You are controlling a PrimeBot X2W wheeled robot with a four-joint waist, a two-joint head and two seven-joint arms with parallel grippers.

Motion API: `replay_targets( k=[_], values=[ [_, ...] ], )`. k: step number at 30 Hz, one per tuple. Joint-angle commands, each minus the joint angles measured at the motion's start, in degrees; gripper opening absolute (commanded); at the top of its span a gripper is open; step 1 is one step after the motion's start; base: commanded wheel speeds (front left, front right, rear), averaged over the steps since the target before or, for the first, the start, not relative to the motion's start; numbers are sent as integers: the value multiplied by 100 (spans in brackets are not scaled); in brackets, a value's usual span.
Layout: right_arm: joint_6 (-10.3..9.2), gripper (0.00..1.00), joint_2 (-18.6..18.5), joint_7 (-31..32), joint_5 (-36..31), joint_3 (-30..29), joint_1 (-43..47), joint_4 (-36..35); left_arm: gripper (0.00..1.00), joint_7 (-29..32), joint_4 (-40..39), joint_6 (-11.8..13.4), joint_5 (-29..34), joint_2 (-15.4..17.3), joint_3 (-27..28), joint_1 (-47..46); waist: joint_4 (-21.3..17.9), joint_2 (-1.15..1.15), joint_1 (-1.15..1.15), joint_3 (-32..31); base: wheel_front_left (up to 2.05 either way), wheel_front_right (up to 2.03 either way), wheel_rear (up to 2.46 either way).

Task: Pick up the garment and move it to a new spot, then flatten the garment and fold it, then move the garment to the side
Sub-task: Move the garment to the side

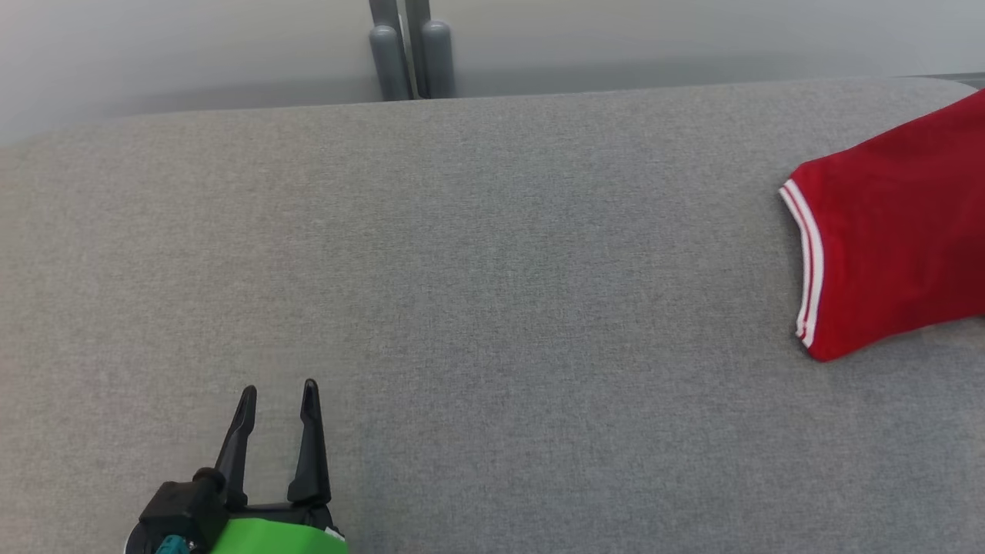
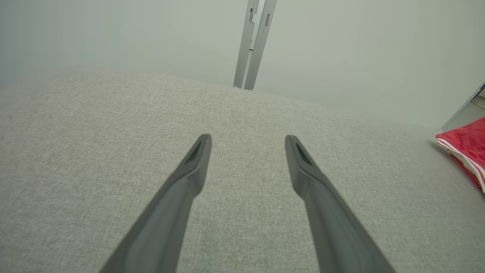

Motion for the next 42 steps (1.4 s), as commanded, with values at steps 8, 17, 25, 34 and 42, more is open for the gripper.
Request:
replay_targets(
  k=[8, 17, 25, 34, 42],
  values=[
    [2, 0, 128, -18, -697, -465, -512, 361, 100, -16, 273, -75, 67, 13, -85, -110, -180, 0, 0, 209, 0, 0, 0],
    [0, 100, -100, -279, -1702, -1208, -534, 786, 100, -16, 456, -68, 22, 12, -114, -5, -108, 0, 0, 232, 0, 0, 0],
    [2, 100, -134, -967, -2429, -1685, -12, 246, 100, -16, 354, 28, -32, 13, 97, 76, -195, 0, 0, -45, 0, 0, 0],
    [1, 100, 1014, -2655, -2889, -922, 2035, -1311, 100, -16, 142, 302, 110, 11, 546, 598, -431, 0, 0, -875, 0, 0, 0],
    [-4, 100, 2359, -3496, -3387, -671, 3541, -1748, 100, -15, 457, 106, 339, 13, 911, 718, -340, 0, 0, -1149, 0, 0, 0]
  ],
)
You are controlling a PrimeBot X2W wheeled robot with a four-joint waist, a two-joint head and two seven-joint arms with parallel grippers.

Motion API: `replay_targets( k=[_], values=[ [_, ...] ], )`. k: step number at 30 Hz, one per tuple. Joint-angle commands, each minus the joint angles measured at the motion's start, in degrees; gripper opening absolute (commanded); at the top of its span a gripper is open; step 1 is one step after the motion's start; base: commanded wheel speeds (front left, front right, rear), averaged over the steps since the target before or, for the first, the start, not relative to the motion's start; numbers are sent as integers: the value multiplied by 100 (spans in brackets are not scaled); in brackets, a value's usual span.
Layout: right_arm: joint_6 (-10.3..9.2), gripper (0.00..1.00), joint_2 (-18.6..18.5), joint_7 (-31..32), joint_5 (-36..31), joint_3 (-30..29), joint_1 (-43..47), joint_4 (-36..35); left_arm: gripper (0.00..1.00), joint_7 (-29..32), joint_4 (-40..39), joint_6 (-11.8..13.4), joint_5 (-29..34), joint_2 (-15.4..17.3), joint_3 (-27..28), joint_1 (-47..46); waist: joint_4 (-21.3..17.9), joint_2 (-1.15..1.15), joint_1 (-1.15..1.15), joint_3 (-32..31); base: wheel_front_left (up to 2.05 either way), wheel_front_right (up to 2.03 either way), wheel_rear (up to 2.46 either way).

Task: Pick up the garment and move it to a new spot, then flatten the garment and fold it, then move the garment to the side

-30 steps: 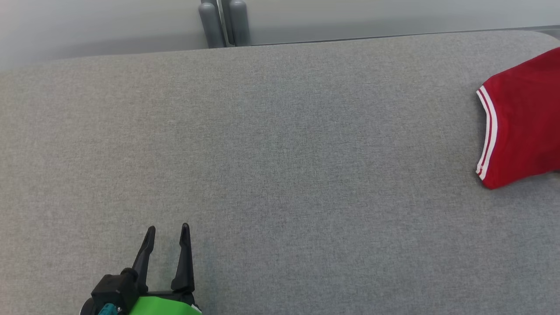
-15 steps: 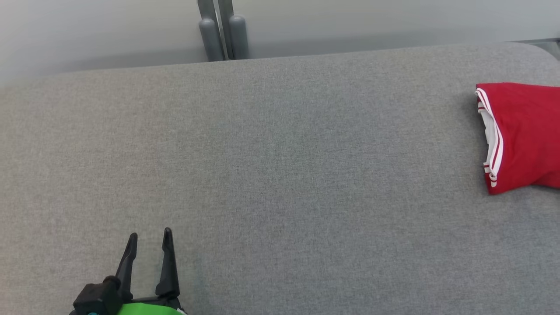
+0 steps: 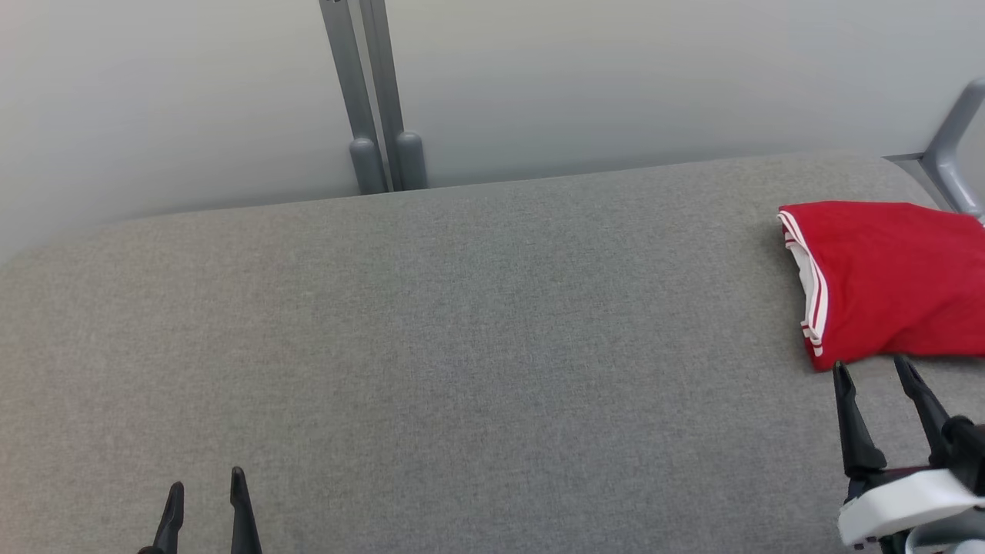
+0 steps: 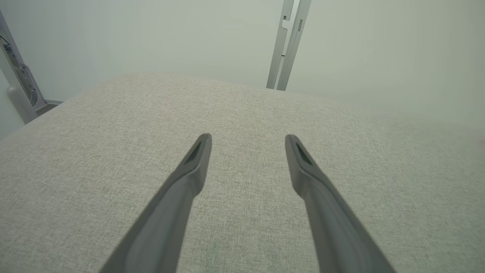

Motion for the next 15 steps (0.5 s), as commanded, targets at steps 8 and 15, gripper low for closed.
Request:
replay_targets(
  k=[8, 15],
  values=[
    [-6, 100, 819, -39, -405, -211, 993, -571, 100, -15, 146, -231, 59, 16, 224, 75, 214, 0, 0, -279, 0, 0, 0],
    [-6, 100, 975, -39, -602, -385, 1059, -880, 100, -15, 190, -411, 9, 17, 196, 59, 293, 0, 0, -319, 0, 0, 0]
  ],
)
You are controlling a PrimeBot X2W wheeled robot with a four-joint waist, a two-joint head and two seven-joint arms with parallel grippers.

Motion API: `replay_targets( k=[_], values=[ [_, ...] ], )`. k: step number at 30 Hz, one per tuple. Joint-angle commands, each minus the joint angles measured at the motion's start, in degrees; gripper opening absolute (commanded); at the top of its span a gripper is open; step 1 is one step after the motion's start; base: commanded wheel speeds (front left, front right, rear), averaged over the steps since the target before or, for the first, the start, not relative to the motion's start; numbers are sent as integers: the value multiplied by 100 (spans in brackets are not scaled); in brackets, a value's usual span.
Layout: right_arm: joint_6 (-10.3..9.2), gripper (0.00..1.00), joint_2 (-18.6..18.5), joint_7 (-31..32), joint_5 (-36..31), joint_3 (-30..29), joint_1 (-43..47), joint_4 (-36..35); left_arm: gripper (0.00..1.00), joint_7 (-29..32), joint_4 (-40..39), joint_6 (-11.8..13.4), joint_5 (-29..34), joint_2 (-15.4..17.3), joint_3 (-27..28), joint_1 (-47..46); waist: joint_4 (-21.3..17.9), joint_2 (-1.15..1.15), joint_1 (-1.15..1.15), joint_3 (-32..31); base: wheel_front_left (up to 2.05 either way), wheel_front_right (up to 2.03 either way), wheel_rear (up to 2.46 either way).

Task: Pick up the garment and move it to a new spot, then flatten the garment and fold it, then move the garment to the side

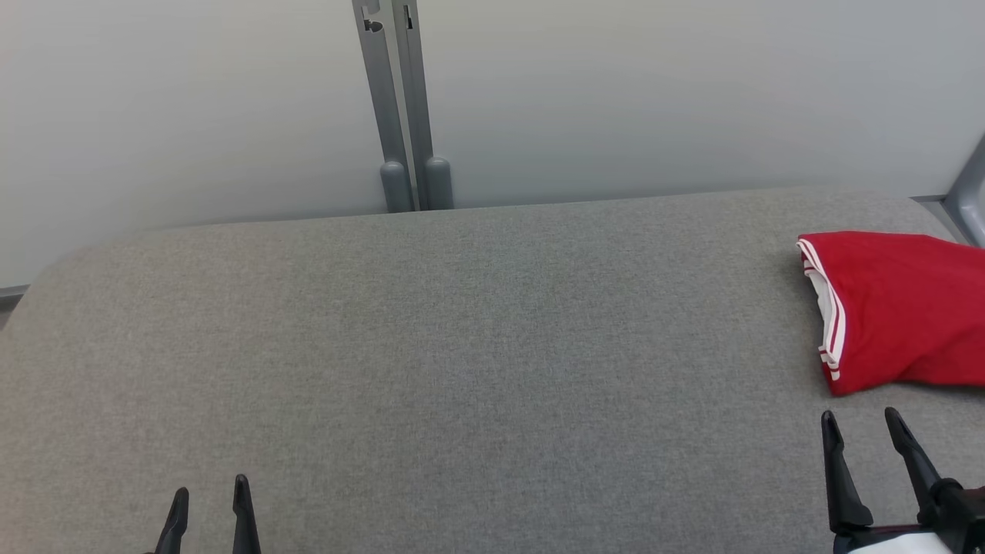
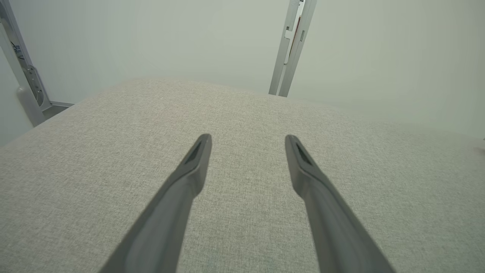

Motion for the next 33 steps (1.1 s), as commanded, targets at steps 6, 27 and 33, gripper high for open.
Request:
replay_targets(
  k=[6, 27, 33],
  values=[
    [0, 0, 9, 9, -23, -33, -17, 13, 0, 39, 201, -27, 10, -16, -11, 9, 60, 0, 0, -8, 0, 0, 0],
    [0, 0, 123, 521, 1999, -22, -468, 436, 0, 544, 361, -63, -1808, -18, 49, -437, 23, 0, 0, 50, 0, 0, 0],
    [0, 0, 138, 663, 2562, -24, -600, 515, 0, 684, 362, -72, -2323, -14, 67, -564, 10, 0, 0, 69, 0, 0, 0]
  ],
)
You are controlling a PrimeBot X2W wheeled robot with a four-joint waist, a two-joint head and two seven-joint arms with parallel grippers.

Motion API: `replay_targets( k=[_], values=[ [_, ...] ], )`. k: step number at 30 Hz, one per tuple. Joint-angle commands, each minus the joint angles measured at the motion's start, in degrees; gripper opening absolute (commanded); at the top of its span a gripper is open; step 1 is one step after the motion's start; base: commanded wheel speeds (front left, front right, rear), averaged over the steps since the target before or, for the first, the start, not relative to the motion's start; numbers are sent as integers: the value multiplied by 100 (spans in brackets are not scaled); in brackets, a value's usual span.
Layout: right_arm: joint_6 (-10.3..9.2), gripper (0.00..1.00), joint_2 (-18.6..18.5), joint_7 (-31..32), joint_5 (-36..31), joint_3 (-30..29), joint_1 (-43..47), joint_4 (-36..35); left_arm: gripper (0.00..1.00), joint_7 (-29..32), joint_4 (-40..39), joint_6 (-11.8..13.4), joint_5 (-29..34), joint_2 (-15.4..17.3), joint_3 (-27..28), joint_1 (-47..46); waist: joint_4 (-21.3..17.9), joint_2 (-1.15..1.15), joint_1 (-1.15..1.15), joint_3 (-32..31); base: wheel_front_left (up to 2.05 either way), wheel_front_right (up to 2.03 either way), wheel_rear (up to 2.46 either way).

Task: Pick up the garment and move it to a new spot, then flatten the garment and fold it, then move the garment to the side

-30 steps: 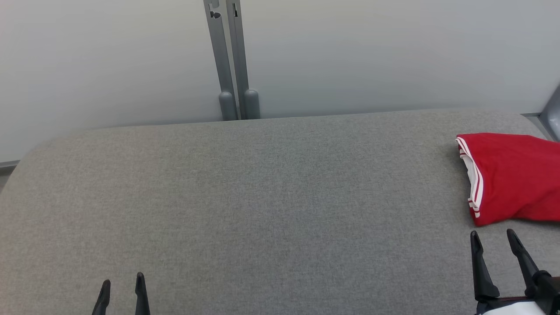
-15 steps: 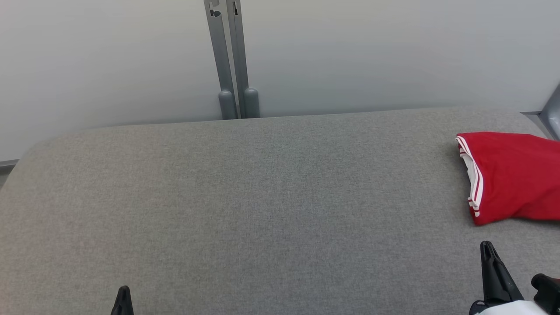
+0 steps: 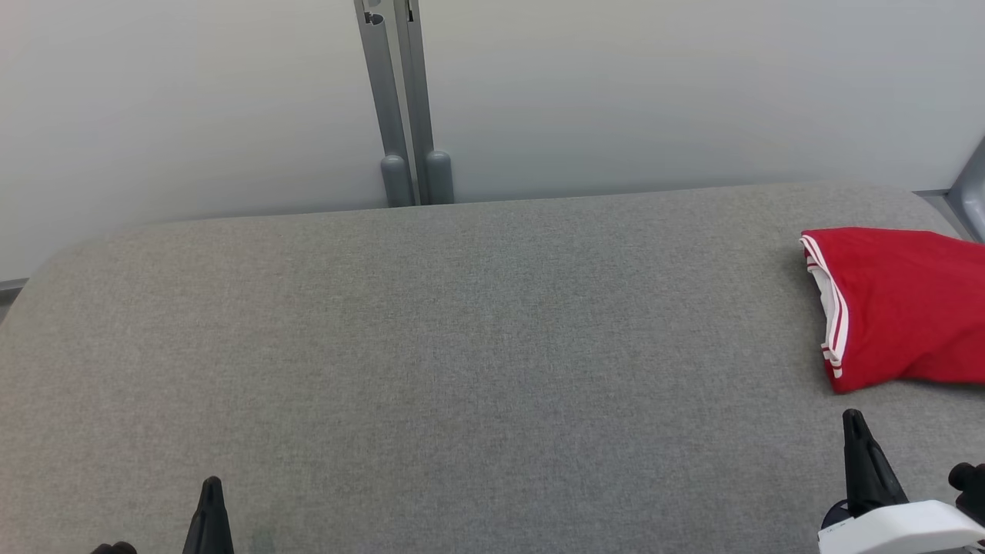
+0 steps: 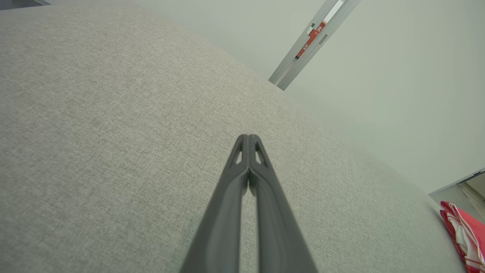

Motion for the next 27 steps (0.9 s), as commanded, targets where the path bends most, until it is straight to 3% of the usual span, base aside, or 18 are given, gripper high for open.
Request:
replay_targets(
  k=[1, 27],
  values=[
    [1, 0, -24, 47, 238, -17, -172, -34, 0, 54, -82, -25, -245, 27, 37, -191, -3, 0, 0, 5, 0, 0, 0],
    [1, 0, 34, 571, 2298, -23, -652, 255, 0, 569, -69, -64, -2105, 41, 106, -664, -57, 0, 0, 87, 0, 0, 0]
  ],
)
